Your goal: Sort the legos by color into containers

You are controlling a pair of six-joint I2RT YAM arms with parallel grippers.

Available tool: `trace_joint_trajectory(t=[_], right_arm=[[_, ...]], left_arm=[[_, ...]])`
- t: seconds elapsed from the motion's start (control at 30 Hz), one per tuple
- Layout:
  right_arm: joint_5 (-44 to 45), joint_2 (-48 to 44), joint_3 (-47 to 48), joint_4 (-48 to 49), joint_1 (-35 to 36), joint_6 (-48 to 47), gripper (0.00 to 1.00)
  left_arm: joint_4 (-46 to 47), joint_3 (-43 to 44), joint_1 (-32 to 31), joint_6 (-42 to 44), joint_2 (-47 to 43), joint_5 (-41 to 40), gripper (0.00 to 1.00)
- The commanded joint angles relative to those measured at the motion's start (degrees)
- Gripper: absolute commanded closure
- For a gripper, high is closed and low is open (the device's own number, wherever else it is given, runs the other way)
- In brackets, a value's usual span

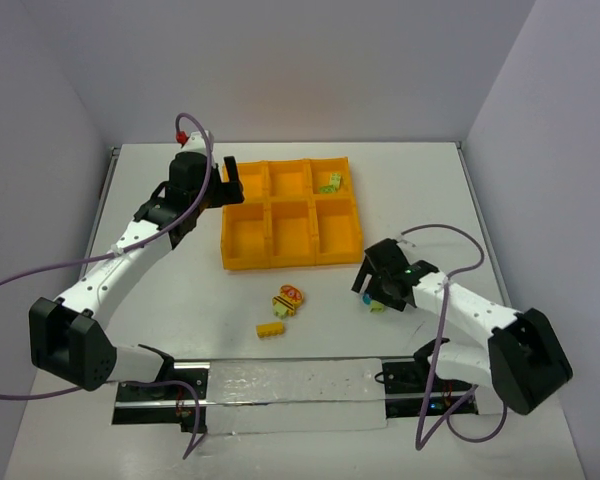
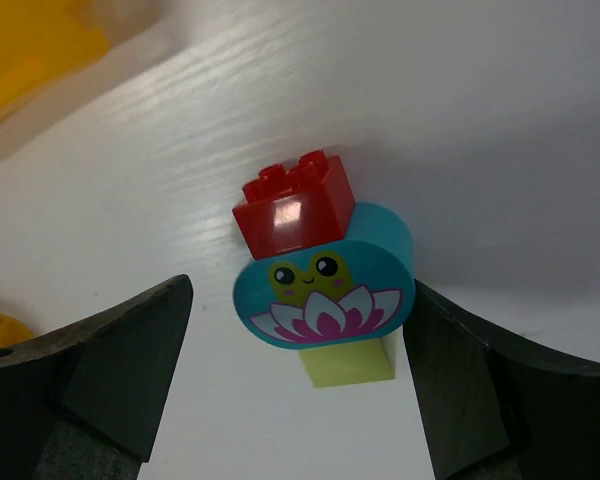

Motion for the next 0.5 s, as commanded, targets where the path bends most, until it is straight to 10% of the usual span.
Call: trace_joint_trajectory(t=[0.0, 0.47], right_arm=[[1.3, 7.2, 6.7, 2.8, 6.6, -2.6, 0.09], [-0.7, 8.7, 6.1, 4.4, 11.6, -10.1, 0.18]], left_arm=[[0.7, 2.0, -0.4, -0.2, 0.1, -0.4, 0.01], [0.7, 2.1, -0.6, -0.1, 0.7, 0.1, 0.01]])
